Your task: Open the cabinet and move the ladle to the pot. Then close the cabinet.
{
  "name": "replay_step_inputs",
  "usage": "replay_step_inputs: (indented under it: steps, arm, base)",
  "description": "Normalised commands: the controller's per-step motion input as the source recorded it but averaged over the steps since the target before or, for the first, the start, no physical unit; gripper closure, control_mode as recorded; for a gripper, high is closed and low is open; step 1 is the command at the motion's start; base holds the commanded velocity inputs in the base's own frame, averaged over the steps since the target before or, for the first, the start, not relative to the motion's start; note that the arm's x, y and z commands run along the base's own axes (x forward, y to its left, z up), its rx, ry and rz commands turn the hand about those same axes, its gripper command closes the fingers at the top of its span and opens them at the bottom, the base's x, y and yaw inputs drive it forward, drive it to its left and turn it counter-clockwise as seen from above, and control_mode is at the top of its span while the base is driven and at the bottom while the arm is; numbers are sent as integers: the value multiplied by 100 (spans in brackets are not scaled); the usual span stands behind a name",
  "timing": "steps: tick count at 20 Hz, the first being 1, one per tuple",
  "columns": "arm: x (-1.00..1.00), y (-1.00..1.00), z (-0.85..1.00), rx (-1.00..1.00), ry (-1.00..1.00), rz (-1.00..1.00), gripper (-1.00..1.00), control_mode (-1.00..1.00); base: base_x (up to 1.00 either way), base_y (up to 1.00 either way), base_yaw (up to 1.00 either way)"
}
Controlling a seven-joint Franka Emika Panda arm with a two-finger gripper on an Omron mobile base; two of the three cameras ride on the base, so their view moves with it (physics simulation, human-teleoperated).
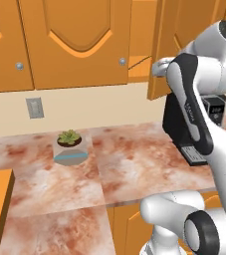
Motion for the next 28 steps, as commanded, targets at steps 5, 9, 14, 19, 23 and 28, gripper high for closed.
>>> replay_step_inputs:
  steps: [5, 9, 14, 19, 23, 28]
  arm:
    - [-80, -100, 0, 0, 0, 0, 100, -100]
    - [-73, -100, 0, 0, 0, 0, 100, -100]
    - [-67, -100, 0, 0, 0, 0, 100, -100]
    - [-67, -60, 0, 0, 0, 0, -100, -100]
    - [-100, 22, -3, 0, 0, -9, -100, -100]
    - [-99, 91, 0, 0, 1, -22, -100, -100]
  base:
    - [0, 0, 0]
    - [0, 0, 0]
    - [0, 0, 0]
    - [0, 0, 0]
    - [0, 0, 0]
    - [0, 0, 0]
